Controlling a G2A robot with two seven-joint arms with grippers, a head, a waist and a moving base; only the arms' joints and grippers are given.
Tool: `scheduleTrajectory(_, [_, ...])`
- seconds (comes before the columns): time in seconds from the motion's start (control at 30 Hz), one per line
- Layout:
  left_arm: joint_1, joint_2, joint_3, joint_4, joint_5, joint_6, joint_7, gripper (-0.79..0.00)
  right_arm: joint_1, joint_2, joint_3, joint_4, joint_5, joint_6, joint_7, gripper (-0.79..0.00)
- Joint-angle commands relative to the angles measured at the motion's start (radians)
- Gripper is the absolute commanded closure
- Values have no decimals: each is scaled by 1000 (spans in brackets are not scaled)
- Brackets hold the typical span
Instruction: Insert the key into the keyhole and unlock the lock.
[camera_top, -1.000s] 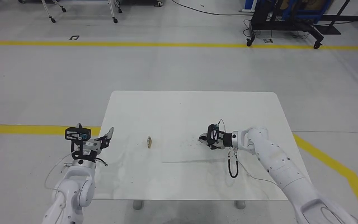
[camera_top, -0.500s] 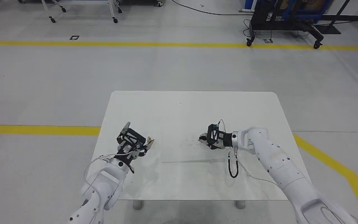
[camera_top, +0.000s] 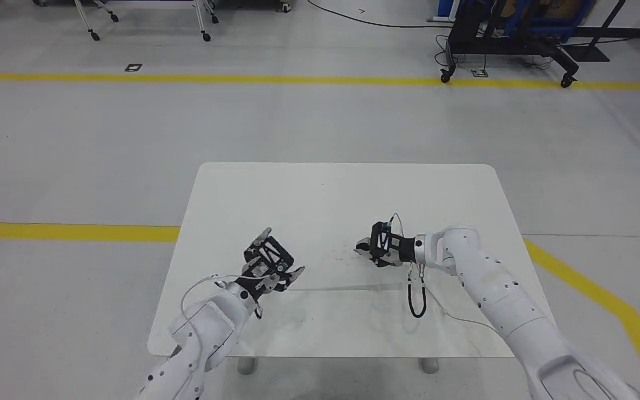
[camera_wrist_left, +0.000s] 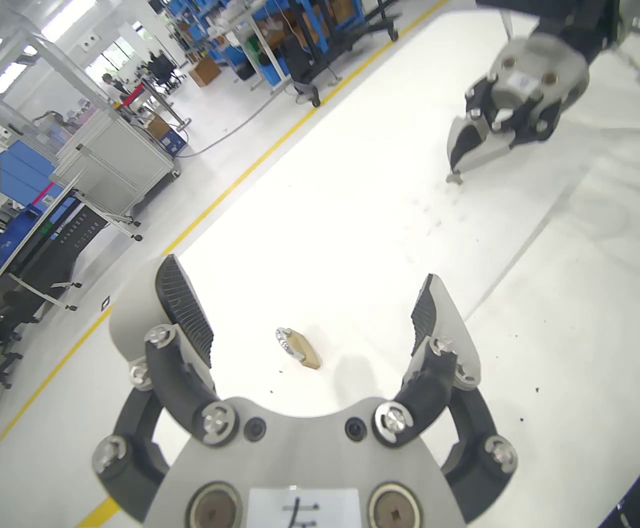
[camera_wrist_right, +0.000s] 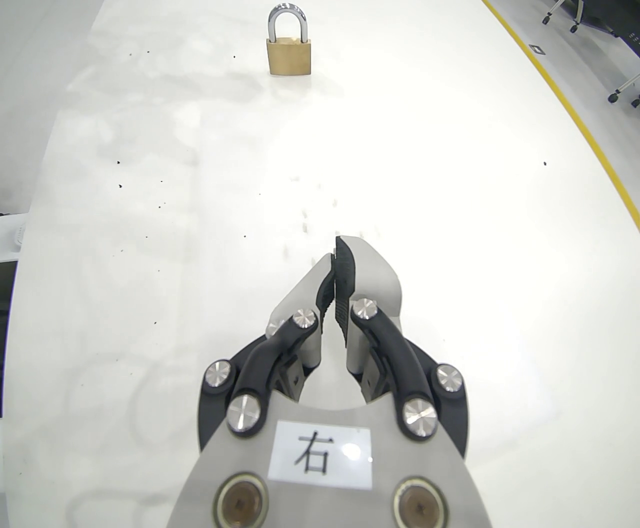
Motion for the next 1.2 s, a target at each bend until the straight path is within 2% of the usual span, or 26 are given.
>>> scheduleTrajectory(0.0, [-81, -19, 94, 86, 60, 54, -52, -785, 0, 0, 0, 0, 0, 0, 0, 0])
scheduleTrajectory(0.07, [-137, -38, 164, 156, 80, 102, -70, -785, 0, 0, 0, 0, 0, 0, 0, 0])
scheduleTrajectory(0.17, [-201, -62, 232, 234, 68, 120, -78, -785, 0, 0, 0, 0, 0, 0, 0, 0])
scheduleTrajectory(0.4, [-263, -89, 299, 318, 95, 144, -125, -785, -7, 0, 0, -6, 7, 10, 1, 0])
scheduleTrajectory(0.8, [-307, -115, 330, 399, 75, 136, -116, -785, -35, 21, 48, -60, 60, -37, -43, 0])
scheduleTrajectory(1.07, [-281, -113, 289, 344, 46, 165, -62, -785, -61, 51, 46, -108, 119, -37, -170, 0])
scheduleTrajectory(1.17, [-281, -113, 289, 344, 46, 165, -62, -785, -61, 53, 43, -111, 120, -37, -176, 0])
